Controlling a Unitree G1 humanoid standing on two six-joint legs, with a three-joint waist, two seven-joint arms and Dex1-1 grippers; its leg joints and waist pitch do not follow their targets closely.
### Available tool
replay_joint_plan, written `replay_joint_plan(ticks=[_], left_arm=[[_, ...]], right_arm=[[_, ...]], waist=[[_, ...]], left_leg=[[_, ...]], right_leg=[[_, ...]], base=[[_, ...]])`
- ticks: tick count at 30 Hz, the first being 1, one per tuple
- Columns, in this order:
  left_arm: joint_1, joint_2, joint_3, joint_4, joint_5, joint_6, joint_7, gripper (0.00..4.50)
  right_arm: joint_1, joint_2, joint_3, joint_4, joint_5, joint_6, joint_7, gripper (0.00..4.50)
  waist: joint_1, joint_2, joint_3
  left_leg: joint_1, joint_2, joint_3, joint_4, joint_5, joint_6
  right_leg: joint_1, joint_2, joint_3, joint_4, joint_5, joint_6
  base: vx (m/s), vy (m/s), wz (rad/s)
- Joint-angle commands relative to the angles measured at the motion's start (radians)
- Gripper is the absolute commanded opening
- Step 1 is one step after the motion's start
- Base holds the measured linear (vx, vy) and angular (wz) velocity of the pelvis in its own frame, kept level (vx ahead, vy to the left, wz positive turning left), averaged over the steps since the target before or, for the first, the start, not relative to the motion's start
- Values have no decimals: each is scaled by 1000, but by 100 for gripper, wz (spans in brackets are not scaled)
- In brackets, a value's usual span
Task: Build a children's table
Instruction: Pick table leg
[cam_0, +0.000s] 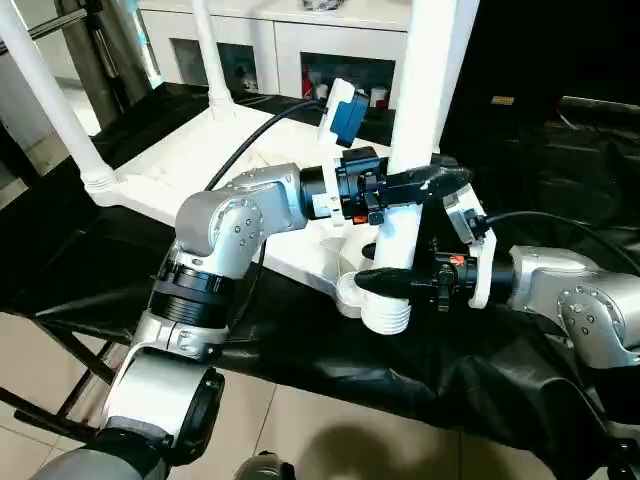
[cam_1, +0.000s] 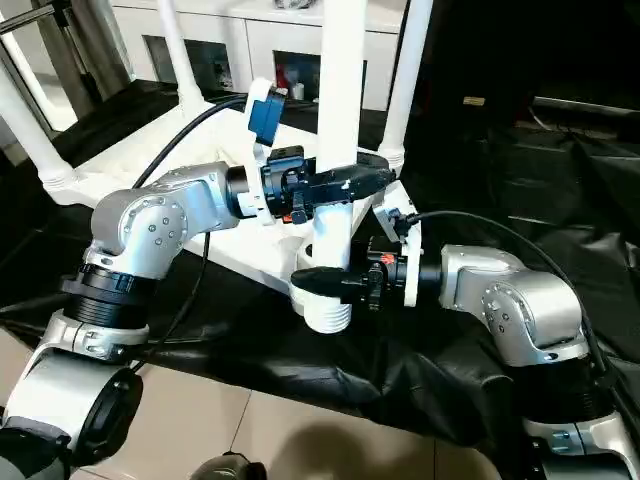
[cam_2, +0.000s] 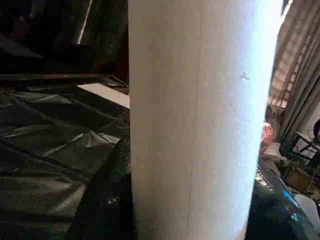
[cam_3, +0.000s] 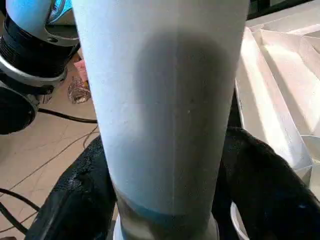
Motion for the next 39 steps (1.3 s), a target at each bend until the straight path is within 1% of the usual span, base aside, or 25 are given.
replay_joint_plan(ticks=[1,4,5,6,9,10,11,18,20,22,23,24,25,26,27,28,29,30,31,33,34,36,37,38,39], left_arm=[[-19,4,-13,-20,-3,5,-13,183],[-19,3,-14,-20,-3,5,-14,183],[-19,3,-14,-18,-3,5,-14,183],[-19,3,-14,-18,-3,5,-14,183],[-20,3,-16,-15,0,3,-18,183],[-20,3,-16,-15,0,3,-18,183],[-20,4,-17,-14,2,2,-22,183],[-16,6,-24,-17,7,-2,-25,183],[-10,8,-32,-20,21,-22,-26,183],[-7,7,-33,-21,18,-17,-26,183],[-5,4,-27,-19,18,-16,-15,218],[-5,4,-27,-19,18,-16,-15,239],[-8,-4,-11,-10,12,-11,7,239],[-9,-10,5,-4,4,-7,22,253],[-9,-16,20,0,-4,-10,31,256],[-9,-26,39,4,-12,-21,45,270],[-8,-33,52,6,-17,-33,54,270],[-5,-45,71,5,-25,-67,56,279],[1,-57,89,-1,-42,-83,53,284],[6,-66,103,-8,-60,-91,51,284],[3,-101,158,4,-112,-95,83,284],[-6,-132,207,27,-147,-112,120,284],[-14,-154,245,44,-177,-120,148,284],[-23,-177,291,58,-216,-126,178,284],[-23,-177,291,58,-216,-126,178,284]], right_arm=[[-21,-11,8,8,-11,1,5,285],[-21,-10,8,9,-10,0,7,275],[-21,-10,8,10,-10,0,8,252],[-21,-10,8,10,-10,0,8,242],[-18,-9,10,9,-10,0,10,233],[-18,-9,10,9,-10,0,10,210],[-17,-10,12,6,-9,1,14,203],[-14,-11,14,6,-13,-4,18,194],[-11,-10,15,4,-14,-5,16,194],[-9,-10,15,1,-13,-6,15,194],[-6,-9,15,-1,-13,-7,14,194],[-6,-9,15,-1,-13,-7,14,194],[-3,-8,14,-3,-12,-8,12,194],[0,-6,13,-5,-11,-9,11,194],[2,-4,12,-7,-10,-10,9,194],[4,-2,9,-10,-8,-10,6,193],[5,0,8,-11,-6,-10,4,193],[7,5,4,-12,-4,-11,1,193],[9,10,1,-13,-2,-12,-2,193],[10,14,-1,-14,0,-13,-4,193],[12,24,-6,-15,5,-14,-10,193],[14,32,-10,-14,9,-15,-14,193],[15,38,-14,-13,13,-17,-19,193],[17,46,-21,-13,19,-18,-26,193],[17,46,-21,-13,19,-18,-26,193]], waist=[[3,-19,-83],[3,-19,-84],[3,-19,-84],[3,-19,-84],[3,-19,-84],[3,-19,-84],[3,-19,-84],[3,-19,-84],[3,-19,-84],[3,-17,-83],[3,-18,-84],[3,-18,-84],[3,-18,-84],[4,-17,-84],[3,-19,-84],[2,-19,-83],[3,-19,-84],[4,-19,-83],[5,-19,-84],[5,-20,-84],[6,-19,-85],[7,-20,-84],[8,-21,-84],[9,-20,-84],[9,-19,-84]], left_leg=[[27,77,-43,-67,-130,25],[27,78,-44,-67,-131,25],[28,78,-44,-67,-132,25],[27,78,-43,-67,-131,24],[27,77,-43,-67,-133,24],[27,78,-44,-67,-132,23],[27,78,-44,-67,-131,23],[27,77,-43,-66,-132,24],[27,78,-43,-67,-132,23],[27,77,-44,-67,-138,21],[28,78,-44,-67,-138,20],[28,78,-44,-67,-137,20],[28,78,-43,-66,-137,20],[28,78,-44,-66,-137,20],[27,77,-43,-66,-137,21],[26,77,-43,-66,-138,21],[26,77,-43,-65,-137,22],[24,76,-44,-65,-139,24],[25,77,-44,-65,-138,24],[25,77,-44,-65,-138,27],[23,77,-44,-64,-135,29],[23,77,-44,-63,-140,34],[24,76,-43,-62,-141,33],[23,76,-45,-63,-147,34],[23,76,-43,-62,-147,33]], right_leg=[[51,-87,58,-67,-188,-214],[51,-87,58,-65,-187,-215],[51,-87,58,-66,-186,-216],[51,-87,58,-65,-184,-217],[51,-88,58,-66,-189,-215],[51,-88,58,-66,-189,-215],[51,-88,58,-65,-188,-215],[51,-88,58,-65,-186,-217],[51,-87,58,-65,-186,-217],[51,-88,58,-66,-193,-215],[51,-87,58,-66,-193,-214],[51,-87,58,-66,-190,-215],[51,-87,58,-66,-187,-216],[51,-88,58,-65,-186,-217],[51,-87,58,-66,-183,-219],[52,-88,58,-66,-185,-220],[53,-89,58,-67,-185,-222],[54,-90,58,-69,-190,-219],[54,-90,57,-68,-188,-219],[54,-89,57,-67,-185,-221],[54,-89,56,-65,-174,-228],[55,-91,56,-68,-172,-235],[54,-89,56,-66,-168,-240],[54,-89,55,-68,-181,-232],[54,-89,55,-67,-182,-231]], base=[[0,0,0],[0,0,0],[0,0,0],[0,0,0],[0,0,0],[0,0,0],[0,0,0],[0,0,0],[0,0,0],[0,0,0],[0,0,0],[0,0,0],[0,0,0],[0,0,0],[0,0,0],[0,0,0],[0,0,0],[0,0,0],[0,0,0],[0,0,0],[0,0,0],[0,0,0],[0,0,0],[0,0,0],[0,0,0]])
